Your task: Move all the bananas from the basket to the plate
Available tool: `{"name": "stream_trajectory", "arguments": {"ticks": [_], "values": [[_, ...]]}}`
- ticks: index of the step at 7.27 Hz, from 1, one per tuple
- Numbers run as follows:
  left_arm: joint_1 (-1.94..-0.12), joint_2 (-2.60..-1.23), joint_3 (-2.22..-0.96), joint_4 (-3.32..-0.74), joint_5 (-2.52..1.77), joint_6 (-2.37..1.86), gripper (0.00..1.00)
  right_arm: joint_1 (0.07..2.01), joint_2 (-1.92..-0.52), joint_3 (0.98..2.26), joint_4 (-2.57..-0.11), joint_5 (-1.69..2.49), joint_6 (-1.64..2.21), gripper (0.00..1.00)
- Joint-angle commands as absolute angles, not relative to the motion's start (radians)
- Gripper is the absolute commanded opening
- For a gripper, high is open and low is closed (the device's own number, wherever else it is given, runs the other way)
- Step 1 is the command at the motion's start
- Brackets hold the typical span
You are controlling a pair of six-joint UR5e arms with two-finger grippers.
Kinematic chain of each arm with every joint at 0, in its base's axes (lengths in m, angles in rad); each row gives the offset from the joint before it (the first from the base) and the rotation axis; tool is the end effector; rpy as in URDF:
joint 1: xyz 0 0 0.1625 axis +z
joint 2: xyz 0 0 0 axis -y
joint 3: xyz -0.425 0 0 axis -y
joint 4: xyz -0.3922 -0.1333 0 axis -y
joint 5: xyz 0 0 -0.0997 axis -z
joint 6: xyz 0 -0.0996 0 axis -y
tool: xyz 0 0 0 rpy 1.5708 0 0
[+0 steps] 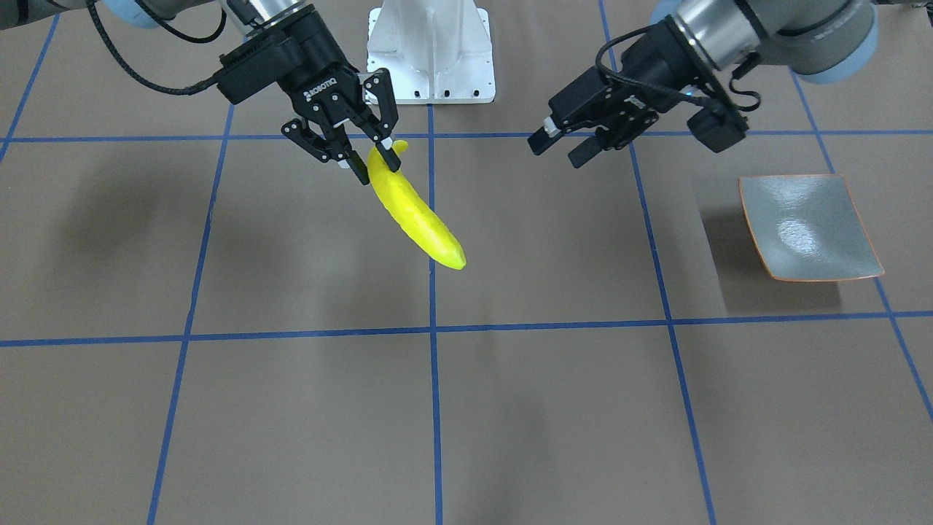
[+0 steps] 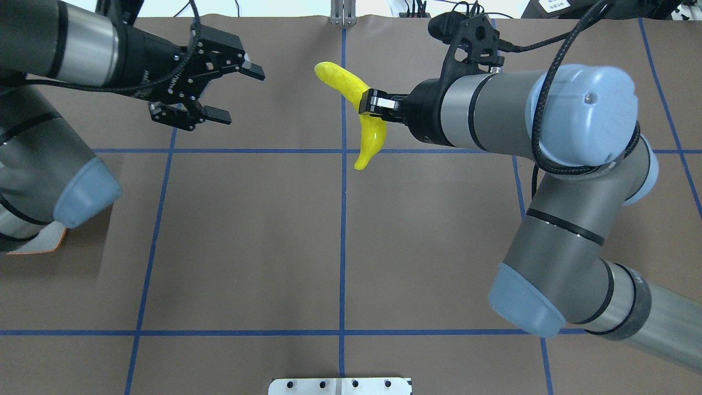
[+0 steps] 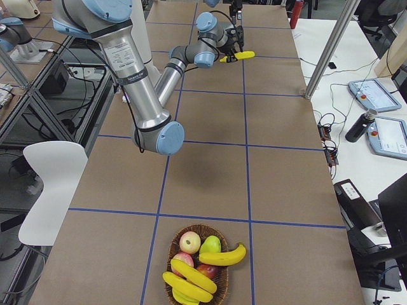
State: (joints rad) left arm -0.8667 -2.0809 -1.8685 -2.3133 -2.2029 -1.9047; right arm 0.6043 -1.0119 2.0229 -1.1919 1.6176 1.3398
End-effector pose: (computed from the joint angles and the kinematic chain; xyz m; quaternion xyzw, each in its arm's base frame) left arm 0.3064 -0.4757 0.1519 -0.0391 0.7001 -0.2040 0.6831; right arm -0.3790 -0.4180 0.1103 0.2432 -0.5924 0.1278 0.7573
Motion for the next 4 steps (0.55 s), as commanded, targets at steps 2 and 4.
{"name": "stream_trajectory", "arguments": {"ticks": [2, 4], "values": [[-0.746, -2.14, -1.867, -2.327, -2.011, -2.22, 1.0, 0.545, -0.991, 2.032, -1.192, 1.516, 1.367, 0.0], [-0.746, -2.161, -1.856, -2.359, -1.91, -2.328, 1.0, 0.508, -0.986, 2.052, -1.192, 1.47, 1.382, 0.0]]}}
